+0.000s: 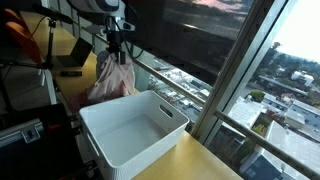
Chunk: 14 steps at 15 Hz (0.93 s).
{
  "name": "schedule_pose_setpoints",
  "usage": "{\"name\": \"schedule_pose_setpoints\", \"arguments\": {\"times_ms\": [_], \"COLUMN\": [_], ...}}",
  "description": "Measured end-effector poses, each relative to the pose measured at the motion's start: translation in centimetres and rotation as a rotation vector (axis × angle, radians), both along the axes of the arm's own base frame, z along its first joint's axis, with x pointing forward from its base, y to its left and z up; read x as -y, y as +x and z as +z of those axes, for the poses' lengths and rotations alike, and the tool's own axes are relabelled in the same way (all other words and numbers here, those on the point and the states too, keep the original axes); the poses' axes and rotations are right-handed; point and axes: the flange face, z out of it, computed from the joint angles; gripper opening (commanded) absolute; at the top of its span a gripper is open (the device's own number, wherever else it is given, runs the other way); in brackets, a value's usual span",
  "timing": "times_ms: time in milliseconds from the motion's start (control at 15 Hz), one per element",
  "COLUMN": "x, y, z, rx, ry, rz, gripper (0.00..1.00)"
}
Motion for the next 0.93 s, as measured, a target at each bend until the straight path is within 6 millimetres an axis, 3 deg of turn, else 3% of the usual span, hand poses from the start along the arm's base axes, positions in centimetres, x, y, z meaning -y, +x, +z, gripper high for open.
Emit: {"name": "schedule_pose_setpoints", "arguments": {"times_ms": [267,667,933], "x": [6.5,18.3,23.7], "y": [0.0,-1.5,-3.0], "z": [8.7,20.5,26.7], "rx": [0.105,0.243,0.316], "ry": [0.023,0.043,0.044], "rz": [-0.110,-0.246,-0.301], "gripper": [0.00,0.00,0.00]}}
